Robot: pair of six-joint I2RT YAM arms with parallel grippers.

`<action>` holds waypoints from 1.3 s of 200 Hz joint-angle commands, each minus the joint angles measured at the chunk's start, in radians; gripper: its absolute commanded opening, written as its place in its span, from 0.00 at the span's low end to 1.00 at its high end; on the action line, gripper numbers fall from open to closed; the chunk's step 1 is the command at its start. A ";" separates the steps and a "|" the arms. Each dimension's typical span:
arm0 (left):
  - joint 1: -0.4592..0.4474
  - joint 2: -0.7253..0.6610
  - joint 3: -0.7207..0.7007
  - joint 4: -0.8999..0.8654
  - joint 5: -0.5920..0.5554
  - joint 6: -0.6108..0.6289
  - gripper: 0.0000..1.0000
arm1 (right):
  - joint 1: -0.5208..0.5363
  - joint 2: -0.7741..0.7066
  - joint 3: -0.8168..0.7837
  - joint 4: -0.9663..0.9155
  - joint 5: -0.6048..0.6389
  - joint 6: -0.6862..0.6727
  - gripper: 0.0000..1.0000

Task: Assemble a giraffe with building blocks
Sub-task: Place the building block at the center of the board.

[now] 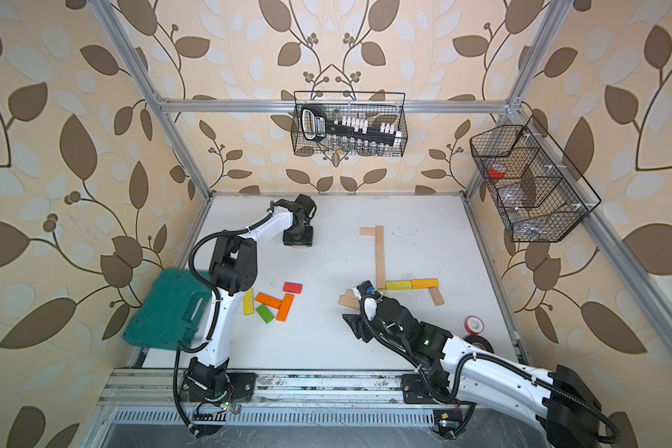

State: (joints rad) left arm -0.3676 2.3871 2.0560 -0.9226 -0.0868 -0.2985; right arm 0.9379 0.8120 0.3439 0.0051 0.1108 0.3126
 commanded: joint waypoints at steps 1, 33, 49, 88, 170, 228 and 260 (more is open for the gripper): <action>0.022 0.037 0.095 -0.043 0.005 0.055 0.47 | 0.005 0.012 0.023 0.018 0.022 -0.003 0.65; 0.049 0.112 0.234 -0.108 -0.028 0.090 0.49 | 0.005 0.024 0.029 0.008 0.026 -0.001 0.65; 0.066 0.130 0.262 -0.120 -0.042 0.102 0.50 | 0.006 0.024 0.030 0.006 0.032 -0.003 0.65; 0.088 0.139 0.263 -0.116 -0.037 0.125 0.57 | 0.006 0.037 0.033 0.008 0.040 -0.004 0.66; 0.088 -0.152 0.185 -0.055 0.042 0.104 0.99 | 0.005 0.027 0.060 -0.009 0.051 -0.007 0.67; 0.073 -0.667 -0.197 -0.043 0.013 0.020 0.99 | 0.006 -0.007 0.096 -0.036 0.039 0.007 0.66; 0.048 -0.932 -0.497 -0.101 -0.026 -0.059 0.98 | 0.008 -0.013 0.083 -0.015 -0.010 0.060 0.65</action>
State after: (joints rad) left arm -0.2955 1.5536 1.7527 -0.9325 -0.0711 -0.2733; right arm 0.9386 0.8104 0.4137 -0.0139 0.1410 0.3286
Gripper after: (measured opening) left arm 0.979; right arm 0.655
